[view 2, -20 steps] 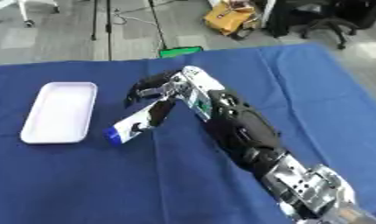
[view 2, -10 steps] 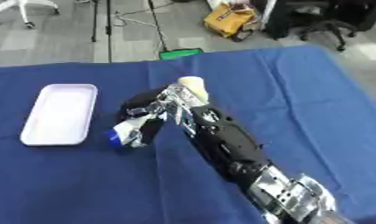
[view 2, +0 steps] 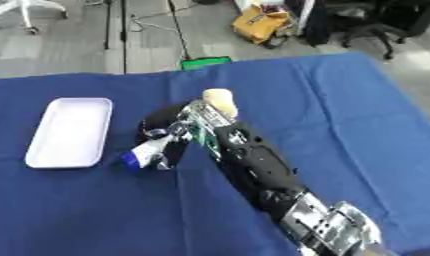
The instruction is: Pick up objects on the table and place them in the box.
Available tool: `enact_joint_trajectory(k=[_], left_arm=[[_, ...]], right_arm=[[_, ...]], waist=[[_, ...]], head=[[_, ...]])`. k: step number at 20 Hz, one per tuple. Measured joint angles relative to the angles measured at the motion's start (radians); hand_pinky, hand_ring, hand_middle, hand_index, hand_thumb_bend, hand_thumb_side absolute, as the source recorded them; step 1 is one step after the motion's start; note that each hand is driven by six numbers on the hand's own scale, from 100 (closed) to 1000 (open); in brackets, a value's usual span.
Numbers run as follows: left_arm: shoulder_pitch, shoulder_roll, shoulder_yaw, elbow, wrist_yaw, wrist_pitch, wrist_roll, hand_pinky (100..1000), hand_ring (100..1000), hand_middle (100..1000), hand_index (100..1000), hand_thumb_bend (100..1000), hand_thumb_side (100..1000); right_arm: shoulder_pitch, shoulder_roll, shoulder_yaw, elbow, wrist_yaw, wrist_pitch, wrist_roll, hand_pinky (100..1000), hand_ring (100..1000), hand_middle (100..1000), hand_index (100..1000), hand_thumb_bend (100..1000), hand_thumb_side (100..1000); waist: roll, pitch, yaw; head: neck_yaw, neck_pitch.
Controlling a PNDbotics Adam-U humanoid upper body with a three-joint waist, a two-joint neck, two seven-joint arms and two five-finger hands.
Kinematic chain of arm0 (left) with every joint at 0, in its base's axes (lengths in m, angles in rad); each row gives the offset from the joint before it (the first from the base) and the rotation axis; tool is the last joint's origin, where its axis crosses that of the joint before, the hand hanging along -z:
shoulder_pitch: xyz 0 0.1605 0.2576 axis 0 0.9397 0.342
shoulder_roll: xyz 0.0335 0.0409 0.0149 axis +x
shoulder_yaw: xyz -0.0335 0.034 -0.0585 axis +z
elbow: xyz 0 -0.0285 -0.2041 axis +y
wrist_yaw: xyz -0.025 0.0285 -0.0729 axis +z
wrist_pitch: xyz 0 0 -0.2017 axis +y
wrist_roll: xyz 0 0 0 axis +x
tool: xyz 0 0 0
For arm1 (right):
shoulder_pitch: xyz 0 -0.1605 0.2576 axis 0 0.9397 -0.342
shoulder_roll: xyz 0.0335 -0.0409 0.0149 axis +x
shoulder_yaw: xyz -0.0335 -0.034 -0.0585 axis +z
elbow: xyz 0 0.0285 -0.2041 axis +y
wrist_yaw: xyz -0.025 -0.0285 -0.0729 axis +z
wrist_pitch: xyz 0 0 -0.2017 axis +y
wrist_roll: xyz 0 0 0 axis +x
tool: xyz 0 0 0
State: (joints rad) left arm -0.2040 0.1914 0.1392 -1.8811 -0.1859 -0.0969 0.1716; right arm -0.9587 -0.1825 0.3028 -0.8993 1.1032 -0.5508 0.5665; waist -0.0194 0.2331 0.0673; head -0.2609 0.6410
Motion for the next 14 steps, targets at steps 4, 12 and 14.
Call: enact_joint_trajectory(k=[4, 12, 14], left_arm=[[0.000, 0.000, 0.000, 0.000, 0.001, 0.000, 0.000, 699, 653, 768, 894, 523, 905], [0.000, 0.000, 0.000, 0.000, 0.001, -0.001, 0.001, 699, 654, 769, 894, 519, 908], [0.000, 0.000, 0.000, 0.000, 0.001, -0.001, 0.001, 699, 654, 769, 894, 519, 908]], right_arm=[[0.000, 0.000, -0.001, 0.003, 0.009, -0.013, -0.013, 564, 592, 682, 775, 179, 100], [-0.015, -0.022, 0.000, -0.053, -0.015, -0.038, -0.038, 583, 616, 699, 779, 127, 100], [-0.020, -0.031, 0.000, -0.088, -0.035, -0.046, -0.046, 577, 606, 686, 765, 100, 100]], waist=[[0.000, 0.000, -0.001], [0.000, 0.000, -0.005], [0.000, 0.000, -0.005]], head=[[-0.002, 0.000], [-0.004, 0.000], [-0.006, -0.001]])
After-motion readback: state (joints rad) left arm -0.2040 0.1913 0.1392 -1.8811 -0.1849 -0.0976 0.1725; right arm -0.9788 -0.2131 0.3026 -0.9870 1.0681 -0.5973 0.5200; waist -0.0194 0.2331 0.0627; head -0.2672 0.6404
